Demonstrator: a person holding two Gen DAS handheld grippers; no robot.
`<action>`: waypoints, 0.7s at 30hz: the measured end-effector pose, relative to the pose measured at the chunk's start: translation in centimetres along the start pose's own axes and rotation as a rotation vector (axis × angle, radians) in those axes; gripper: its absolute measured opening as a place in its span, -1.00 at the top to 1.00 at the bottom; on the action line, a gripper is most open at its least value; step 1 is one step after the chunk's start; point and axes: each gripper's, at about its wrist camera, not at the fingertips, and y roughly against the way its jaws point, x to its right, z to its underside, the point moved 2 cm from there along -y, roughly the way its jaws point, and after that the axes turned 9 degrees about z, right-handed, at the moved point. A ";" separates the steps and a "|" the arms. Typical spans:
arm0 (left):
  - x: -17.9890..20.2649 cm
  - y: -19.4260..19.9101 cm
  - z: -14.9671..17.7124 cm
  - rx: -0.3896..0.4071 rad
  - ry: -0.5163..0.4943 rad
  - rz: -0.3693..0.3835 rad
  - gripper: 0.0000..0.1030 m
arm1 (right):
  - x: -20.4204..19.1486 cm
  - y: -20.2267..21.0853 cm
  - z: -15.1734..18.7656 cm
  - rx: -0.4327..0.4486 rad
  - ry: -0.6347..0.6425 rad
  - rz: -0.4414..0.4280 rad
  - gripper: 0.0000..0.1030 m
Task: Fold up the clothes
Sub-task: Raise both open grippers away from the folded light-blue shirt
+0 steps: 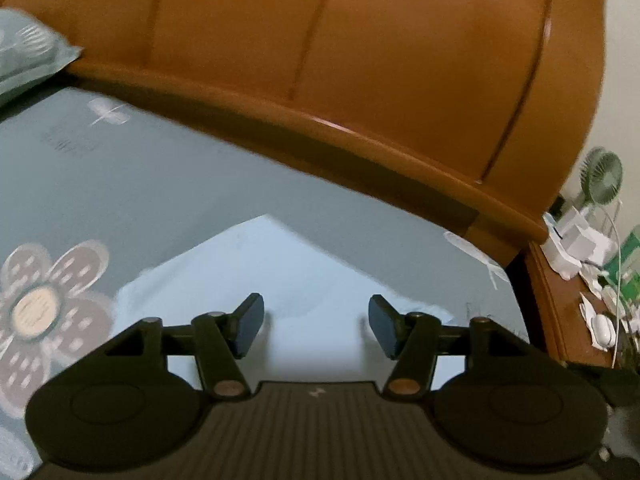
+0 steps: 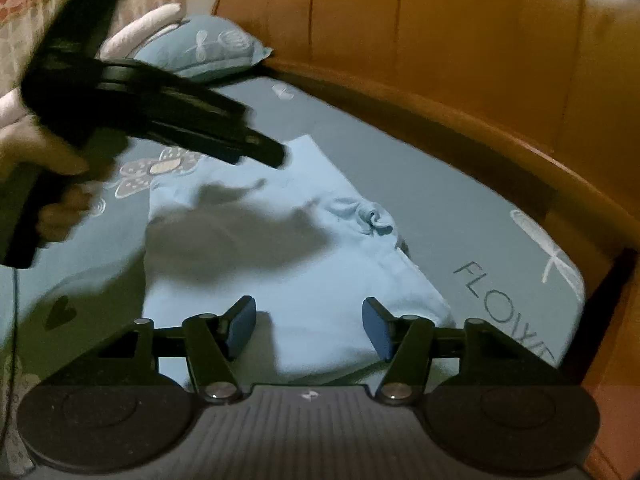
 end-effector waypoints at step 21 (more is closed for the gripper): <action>2.3 -0.9 -0.8 -0.114 -0.026 -0.044 -0.20 | 1.3 3.1 1.2 -0.005 -0.180 -0.061 -0.32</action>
